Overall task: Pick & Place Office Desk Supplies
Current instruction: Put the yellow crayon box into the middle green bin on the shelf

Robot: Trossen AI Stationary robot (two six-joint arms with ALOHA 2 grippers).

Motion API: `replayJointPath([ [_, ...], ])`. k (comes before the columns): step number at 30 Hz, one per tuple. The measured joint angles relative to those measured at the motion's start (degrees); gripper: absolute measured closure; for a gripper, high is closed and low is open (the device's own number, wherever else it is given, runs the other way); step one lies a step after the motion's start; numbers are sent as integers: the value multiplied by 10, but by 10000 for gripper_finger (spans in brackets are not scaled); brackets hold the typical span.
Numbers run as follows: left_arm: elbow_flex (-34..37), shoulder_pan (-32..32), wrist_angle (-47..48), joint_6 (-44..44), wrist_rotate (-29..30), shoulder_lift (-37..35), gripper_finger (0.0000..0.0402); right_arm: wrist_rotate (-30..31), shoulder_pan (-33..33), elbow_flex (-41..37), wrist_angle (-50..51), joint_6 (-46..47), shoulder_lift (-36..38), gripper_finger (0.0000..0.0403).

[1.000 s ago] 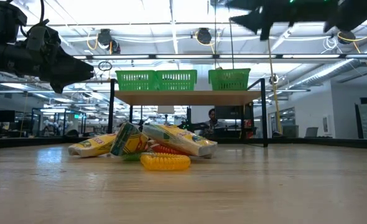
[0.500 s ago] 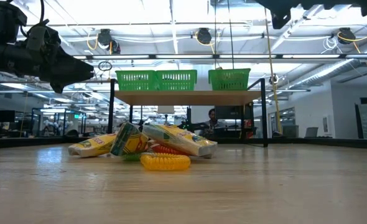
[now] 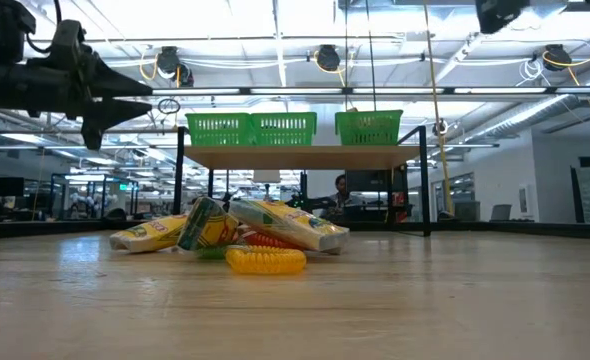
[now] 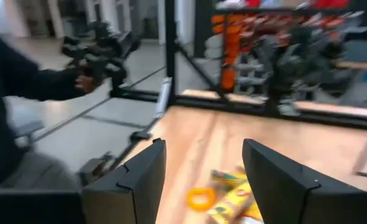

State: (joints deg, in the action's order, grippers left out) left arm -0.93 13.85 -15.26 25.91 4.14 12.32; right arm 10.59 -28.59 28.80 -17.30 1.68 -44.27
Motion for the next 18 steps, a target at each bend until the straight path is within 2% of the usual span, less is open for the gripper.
replayJointPath([
  [6,0,0,-18,41,2,0,243,102,-12,-74,-73,-20,73,208],
  [8,0,-1,-30,74,-25,0,243,123,-11,-107,-116,-26,91,210],
  [13,0,-23,-52,93,-99,0,243,134,-11,-173,-251,-67,123,210],
  [15,0,-51,-80,75,-96,1,243,134,-11,-188,-282,-86,131,209],
  [18,-1,-117,-176,4,-70,18,243,134,-11,-200,-305,-98,140,209],
])
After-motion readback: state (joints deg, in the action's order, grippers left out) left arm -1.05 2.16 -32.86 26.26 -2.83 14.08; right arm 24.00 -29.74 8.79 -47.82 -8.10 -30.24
